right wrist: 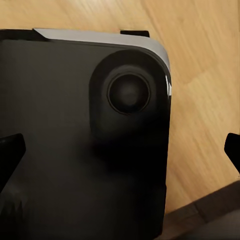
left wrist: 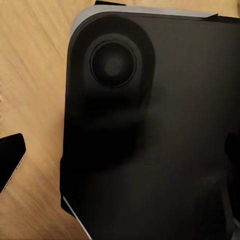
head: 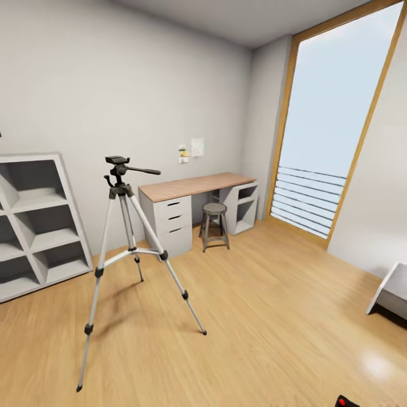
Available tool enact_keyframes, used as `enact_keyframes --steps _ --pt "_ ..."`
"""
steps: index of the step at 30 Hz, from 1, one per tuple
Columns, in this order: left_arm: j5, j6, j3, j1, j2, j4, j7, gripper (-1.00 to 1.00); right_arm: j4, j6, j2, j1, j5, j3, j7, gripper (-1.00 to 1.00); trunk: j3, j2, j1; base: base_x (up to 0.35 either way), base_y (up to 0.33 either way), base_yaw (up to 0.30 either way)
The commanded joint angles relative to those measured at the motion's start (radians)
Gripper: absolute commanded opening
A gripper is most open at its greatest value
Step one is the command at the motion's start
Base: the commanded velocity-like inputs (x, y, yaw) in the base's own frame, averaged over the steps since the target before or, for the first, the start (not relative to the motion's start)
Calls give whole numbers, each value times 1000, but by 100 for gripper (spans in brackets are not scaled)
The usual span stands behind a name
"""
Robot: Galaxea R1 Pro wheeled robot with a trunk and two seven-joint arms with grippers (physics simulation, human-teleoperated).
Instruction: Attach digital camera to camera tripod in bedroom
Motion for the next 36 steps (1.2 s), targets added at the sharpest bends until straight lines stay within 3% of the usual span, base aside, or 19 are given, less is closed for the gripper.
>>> enact_keyframes --steps 1,21,27,36 --pt "9 -2 3 0 0 -1 0 100 1 -4 0 -1 1 0 1 100 -1 0 0 0 0 -288" --pt "11 -2 1 0 1 -1 0 100 2 -3 0 -1 1 0 1 100 -1 0 0 0 0 -262" --pt "11 -2 1 0 1 -1 0 100 1 -3 0 -1 1 0 -2 100 -1 0 0 92 0 -64" --pt "11 -1 1 0 1 -1 0 100 1 -3 -2 -1 1 1 -7 100 -1 0 0 303 0 -4"
